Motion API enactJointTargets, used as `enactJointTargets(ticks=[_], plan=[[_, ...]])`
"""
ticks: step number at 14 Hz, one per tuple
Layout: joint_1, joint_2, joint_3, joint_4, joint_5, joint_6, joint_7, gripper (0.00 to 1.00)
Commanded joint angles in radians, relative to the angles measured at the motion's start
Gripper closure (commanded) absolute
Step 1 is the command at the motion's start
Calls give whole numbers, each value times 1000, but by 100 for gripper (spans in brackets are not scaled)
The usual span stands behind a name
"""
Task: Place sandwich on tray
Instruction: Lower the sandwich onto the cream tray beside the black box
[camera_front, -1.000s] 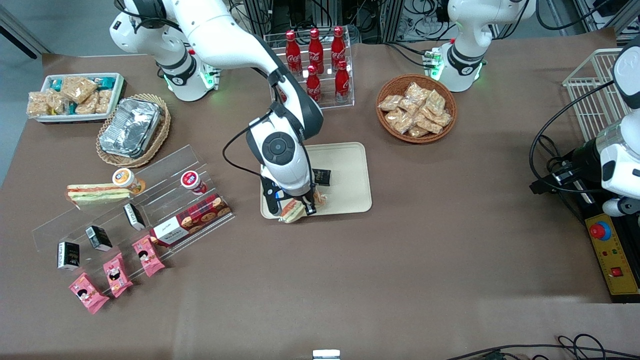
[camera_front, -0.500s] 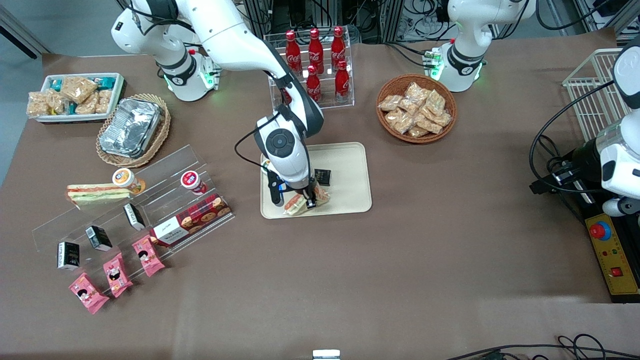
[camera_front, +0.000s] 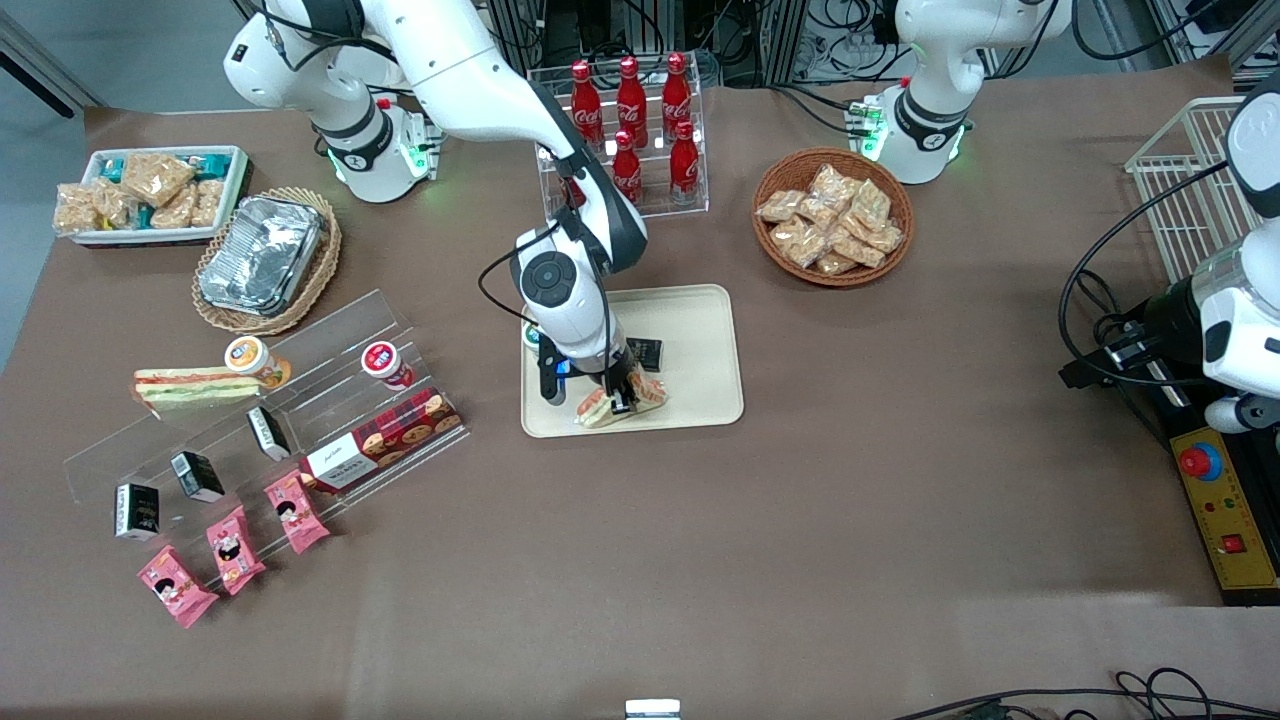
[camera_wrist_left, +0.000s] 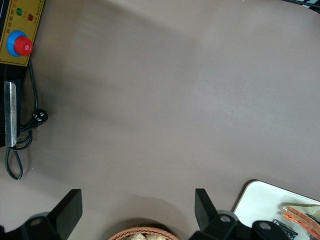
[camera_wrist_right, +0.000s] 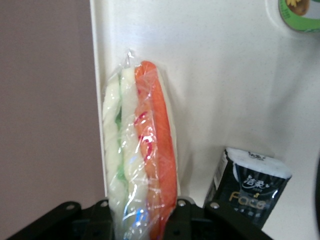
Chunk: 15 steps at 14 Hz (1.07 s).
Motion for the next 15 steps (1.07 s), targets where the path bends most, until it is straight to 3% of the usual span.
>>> enactJointTargets(ticks=[1,2,3,5,7,8,15], plan=[[22,18,-13,-2,39,33,2,100],[22,19,-15,-2,39,32,2,100],[22,22,-15,1,37,32,0,78],[15,22,-15,8,37,32,-3,71],[5,26,-15,17,36,32,-12,31],[5,40,-15,34,25,30,-15,0],[-15,34,-16,66,25,3,-14,0]])
